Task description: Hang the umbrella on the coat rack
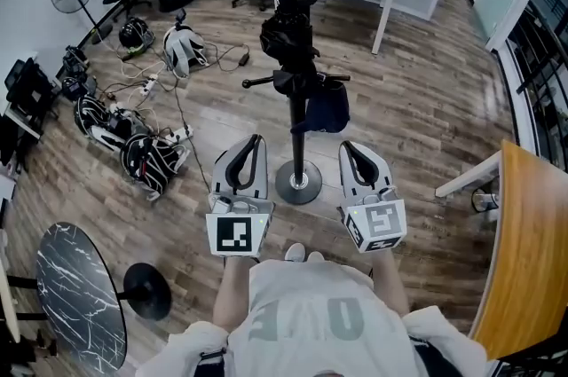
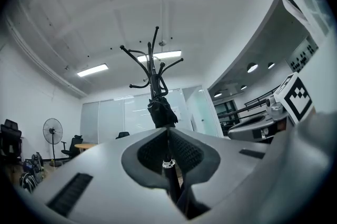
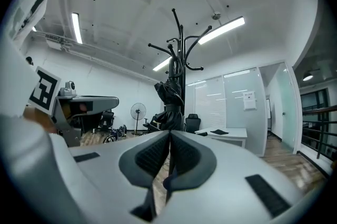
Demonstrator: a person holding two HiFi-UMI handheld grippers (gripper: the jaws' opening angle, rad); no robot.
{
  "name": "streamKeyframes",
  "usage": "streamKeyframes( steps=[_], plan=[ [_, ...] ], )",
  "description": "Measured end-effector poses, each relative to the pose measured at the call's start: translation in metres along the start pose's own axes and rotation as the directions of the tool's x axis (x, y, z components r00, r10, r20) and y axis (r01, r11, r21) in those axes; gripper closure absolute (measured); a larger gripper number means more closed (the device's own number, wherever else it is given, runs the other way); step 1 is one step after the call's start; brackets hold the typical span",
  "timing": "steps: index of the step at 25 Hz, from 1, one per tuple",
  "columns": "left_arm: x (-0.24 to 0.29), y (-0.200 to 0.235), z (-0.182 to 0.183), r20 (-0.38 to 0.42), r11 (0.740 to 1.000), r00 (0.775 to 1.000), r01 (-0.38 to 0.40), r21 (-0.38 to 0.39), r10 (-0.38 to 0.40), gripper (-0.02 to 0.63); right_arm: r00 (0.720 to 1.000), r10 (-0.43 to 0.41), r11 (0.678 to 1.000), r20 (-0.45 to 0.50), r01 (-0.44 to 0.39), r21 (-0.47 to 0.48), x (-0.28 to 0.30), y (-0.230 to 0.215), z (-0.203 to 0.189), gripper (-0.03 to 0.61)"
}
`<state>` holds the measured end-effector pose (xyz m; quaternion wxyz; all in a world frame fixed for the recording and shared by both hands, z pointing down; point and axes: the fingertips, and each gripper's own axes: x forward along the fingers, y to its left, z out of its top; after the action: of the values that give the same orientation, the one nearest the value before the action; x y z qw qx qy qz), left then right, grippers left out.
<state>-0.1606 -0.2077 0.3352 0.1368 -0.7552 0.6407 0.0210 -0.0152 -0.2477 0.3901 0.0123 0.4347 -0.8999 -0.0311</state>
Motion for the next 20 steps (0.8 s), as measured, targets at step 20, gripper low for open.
streamKeyframes(
  steps=[20],
  plan=[
    [-0.004, 0.001, -0.001, 0.013, 0.999, 1.000, -0.001, -0.032, 0.001, 0.581, 1.000, -0.017, 1.000, -0.001, 0.017, -0.019, -0.003, 0.000, 0.004, 0.548]
  ],
)
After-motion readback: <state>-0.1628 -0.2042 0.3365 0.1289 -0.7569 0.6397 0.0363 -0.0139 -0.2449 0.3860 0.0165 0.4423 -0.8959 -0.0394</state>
